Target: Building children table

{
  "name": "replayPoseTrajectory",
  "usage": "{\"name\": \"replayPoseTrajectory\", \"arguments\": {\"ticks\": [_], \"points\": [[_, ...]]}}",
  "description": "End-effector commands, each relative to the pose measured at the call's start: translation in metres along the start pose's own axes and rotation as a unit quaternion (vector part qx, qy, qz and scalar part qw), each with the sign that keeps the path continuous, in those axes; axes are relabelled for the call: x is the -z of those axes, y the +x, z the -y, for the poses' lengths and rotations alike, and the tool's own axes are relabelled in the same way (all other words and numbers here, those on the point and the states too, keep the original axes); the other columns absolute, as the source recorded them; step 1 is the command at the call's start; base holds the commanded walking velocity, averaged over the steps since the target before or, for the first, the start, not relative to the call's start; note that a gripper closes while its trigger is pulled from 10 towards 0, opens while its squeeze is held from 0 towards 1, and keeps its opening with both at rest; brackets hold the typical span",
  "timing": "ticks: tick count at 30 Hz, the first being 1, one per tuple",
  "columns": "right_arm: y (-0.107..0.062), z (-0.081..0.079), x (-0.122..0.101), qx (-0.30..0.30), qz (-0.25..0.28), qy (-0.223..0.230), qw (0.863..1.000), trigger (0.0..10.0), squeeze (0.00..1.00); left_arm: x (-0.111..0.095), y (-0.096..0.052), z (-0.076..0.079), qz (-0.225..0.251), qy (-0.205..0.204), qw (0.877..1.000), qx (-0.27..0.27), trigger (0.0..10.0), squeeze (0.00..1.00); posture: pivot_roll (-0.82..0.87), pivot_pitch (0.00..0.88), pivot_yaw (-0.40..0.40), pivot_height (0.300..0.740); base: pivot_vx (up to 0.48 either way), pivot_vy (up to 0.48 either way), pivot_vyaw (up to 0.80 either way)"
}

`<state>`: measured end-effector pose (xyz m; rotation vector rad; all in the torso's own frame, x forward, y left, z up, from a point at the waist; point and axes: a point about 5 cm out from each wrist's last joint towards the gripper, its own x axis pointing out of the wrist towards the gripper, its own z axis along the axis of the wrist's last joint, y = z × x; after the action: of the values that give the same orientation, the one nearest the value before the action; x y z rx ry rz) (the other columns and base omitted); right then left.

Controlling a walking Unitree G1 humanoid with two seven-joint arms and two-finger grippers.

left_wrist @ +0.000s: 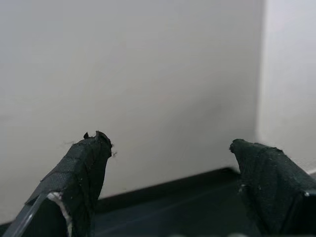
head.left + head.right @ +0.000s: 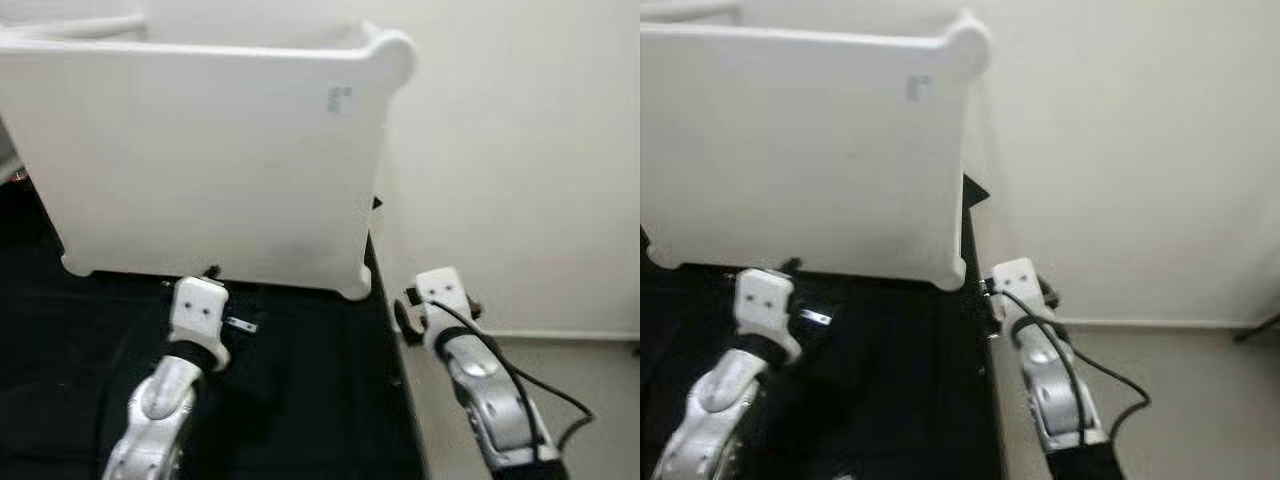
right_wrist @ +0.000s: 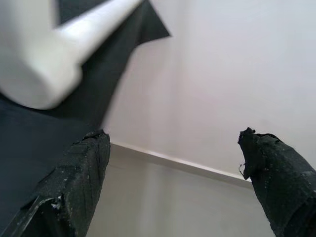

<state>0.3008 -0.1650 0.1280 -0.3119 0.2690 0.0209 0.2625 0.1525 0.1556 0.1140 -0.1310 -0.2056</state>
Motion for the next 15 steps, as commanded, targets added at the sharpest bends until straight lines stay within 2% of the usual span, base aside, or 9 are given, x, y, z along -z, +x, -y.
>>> {"name": "replayPoseTrajectory", "arguments": {"ticks": [1,15], "points": [[0.0005,-0.0025,0.0002,-0.003,0.0,-0.001,1.0,10.0,0.0,0.0029,-0.0017,-0.0018,-0.007,0.004,1.0,-0.001,10.0,0.0,0.01,0.0,-0.083,0.74,0.0,-0.48,0.0],[-0.0002,-0.0019,0.0003,-0.003,0.001,-0.003,1.0,10.0,0.0,0.0022,-0.0023,-0.0003,-0.008,0.005,1.0,0.001,10.0,0.0,0.0,0.0,-0.083,0.74,0.0,-0.48,0.0]]}}
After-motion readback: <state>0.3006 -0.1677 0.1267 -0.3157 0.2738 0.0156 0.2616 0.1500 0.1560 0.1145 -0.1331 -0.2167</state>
